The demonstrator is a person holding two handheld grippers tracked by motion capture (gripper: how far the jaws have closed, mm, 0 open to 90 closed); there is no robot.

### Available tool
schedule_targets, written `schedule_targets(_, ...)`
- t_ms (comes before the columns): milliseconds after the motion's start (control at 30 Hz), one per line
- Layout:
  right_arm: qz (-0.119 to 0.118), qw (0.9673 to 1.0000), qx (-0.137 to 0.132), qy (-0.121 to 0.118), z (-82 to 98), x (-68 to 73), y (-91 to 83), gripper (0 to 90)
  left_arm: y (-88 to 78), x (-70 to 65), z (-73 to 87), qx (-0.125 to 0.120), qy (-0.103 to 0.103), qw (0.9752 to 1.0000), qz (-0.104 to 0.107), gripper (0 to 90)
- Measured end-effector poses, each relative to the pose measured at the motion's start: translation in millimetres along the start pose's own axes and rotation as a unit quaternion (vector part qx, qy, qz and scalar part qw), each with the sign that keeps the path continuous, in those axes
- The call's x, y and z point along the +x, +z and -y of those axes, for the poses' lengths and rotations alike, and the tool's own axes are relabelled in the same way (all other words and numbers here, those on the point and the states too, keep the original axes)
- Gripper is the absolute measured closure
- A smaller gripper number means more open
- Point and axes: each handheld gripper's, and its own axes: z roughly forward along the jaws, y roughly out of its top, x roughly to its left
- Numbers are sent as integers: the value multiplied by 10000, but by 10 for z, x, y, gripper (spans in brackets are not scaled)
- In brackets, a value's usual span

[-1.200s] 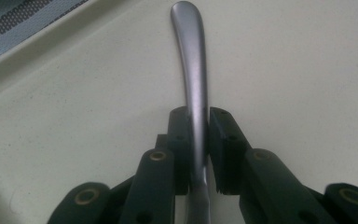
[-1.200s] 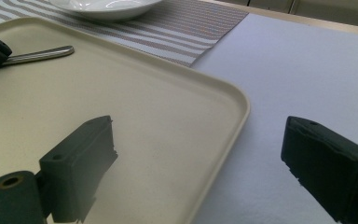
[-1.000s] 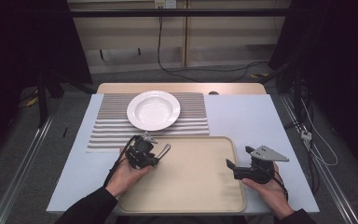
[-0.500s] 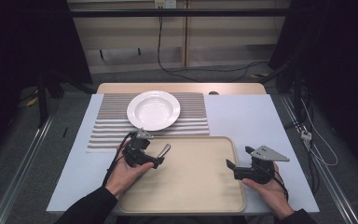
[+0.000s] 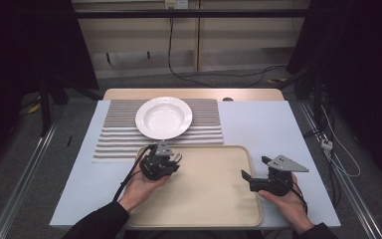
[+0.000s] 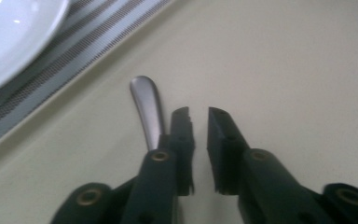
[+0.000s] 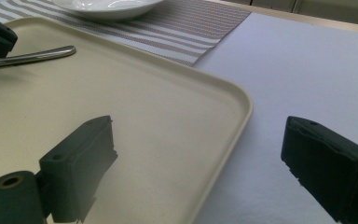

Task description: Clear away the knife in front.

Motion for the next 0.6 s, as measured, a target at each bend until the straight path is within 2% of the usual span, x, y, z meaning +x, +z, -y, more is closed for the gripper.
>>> schedule_targets(33, 1, 10000, 9, -3, -1, 1, 4, 97, 14, -8, 2, 62, 35, 10000, -6, 897)
schedule_targets(100, 4, 10000, 18, -16, -2, -1, 13, 97, 56, -15, 13, 155, 82, 9998, -85, 900)
schedule_targets(200, 13, 10000, 15, -18, -6, 1, 15, 97, 110, 28, 43, 288, 47, 9995, -87, 900)
schedule_targets(267, 8, 10000, 28, -33, -5, 6, 14, 97, 113, 51, 52, 227, 9, 9997, -28, 900)
schedule_targets(400, 30, 10000, 21, -39, -4, 4, 11, 97, 110, 69, 56, 263, 106, 9995, -159, 900)
schedule_targets(433, 31, 10000, 20, -38, -4, 5, 11, 96, 115, 84, 60, 227, 110, 9997, -28, 900)
schedule_targets(533, 33, 10000, 15, -28, -5, 11, 8, 96, 114, 104, 72, 206, 73, 9998, 24, 900)
schedule_targets(567, 32, 10000, 16, -26, -5, 11, 9, 96, 119, 105, 78, 152, 5, 9999, 31, 900)
schedule_targets(600, 33, 10000, 14, -35, -5, 10, 10, 96, 116, 111, 79, 171, 84, 9998, 63, 900)
